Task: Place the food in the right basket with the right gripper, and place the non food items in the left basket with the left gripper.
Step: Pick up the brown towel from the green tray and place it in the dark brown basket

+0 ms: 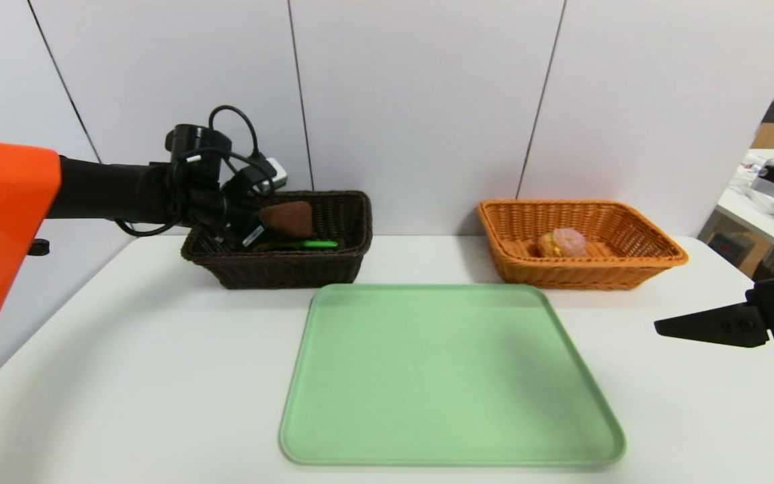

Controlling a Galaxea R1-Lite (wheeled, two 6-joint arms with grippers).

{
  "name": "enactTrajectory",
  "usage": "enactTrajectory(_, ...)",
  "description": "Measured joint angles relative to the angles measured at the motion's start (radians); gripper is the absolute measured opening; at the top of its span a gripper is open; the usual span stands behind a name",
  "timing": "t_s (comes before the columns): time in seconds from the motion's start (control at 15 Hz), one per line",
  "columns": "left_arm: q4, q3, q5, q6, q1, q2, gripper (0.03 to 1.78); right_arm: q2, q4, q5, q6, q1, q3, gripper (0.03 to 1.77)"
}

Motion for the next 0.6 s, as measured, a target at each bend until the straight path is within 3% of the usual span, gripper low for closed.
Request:
enactTrajectory(0.27,0.02,-0.034,0.0,-0.03,0.0,-0.002,1.34,-0.003,0.0,0.0,0.0,0.0,0.0,1.7)
enactTrajectory(0.6,0.044,-0.039,-0.003,-0.037,-0.001,-0.07,1.51,-0.01,0.0,-0.001,0.002,0.0,0.0,1.7)
